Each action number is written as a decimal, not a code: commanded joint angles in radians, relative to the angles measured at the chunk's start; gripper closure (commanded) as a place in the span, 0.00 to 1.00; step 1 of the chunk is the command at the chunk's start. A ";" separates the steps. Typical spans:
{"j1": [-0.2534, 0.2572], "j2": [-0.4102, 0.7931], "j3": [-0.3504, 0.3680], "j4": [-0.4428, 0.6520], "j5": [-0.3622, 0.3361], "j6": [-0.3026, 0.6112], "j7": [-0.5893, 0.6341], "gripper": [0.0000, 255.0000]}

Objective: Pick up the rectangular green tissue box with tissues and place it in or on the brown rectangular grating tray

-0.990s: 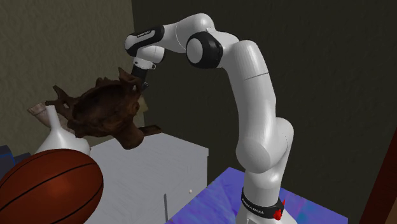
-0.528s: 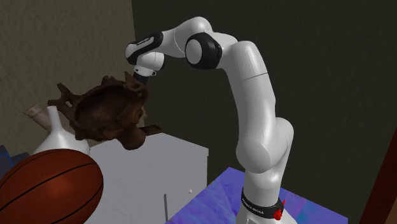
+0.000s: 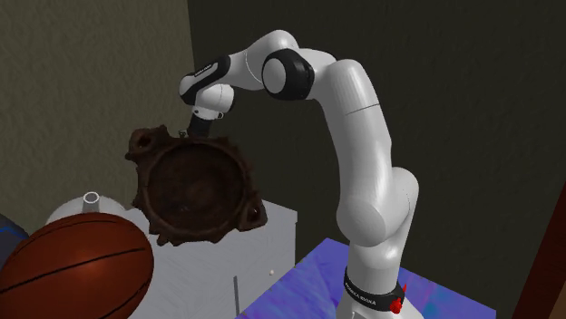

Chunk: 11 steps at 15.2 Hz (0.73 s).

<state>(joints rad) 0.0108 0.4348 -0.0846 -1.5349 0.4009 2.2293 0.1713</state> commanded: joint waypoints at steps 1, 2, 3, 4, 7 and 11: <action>0.000 0.007 0.002 -0.016 0.006 0.023 -0.009 1.00; -0.001 0.011 0.004 -0.023 0.009 0.033 -0.014 1.00; -0.001 0.016 0.005 -0.031 0.013 0.046 -0.019 1.00; -0.001 0.016 0.005 -0.032 0.013 0.046 -0.019 1.00; -0.001 0.016 0.005 -0.031 0.013 0.046 -0.019 1.00; -0.001 0.016 0.005 -0.031 0.013 0.046 -0.019 1.00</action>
<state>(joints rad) 0.0098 0.4428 -0.0801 -1.5643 0.4146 2.2776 0.1515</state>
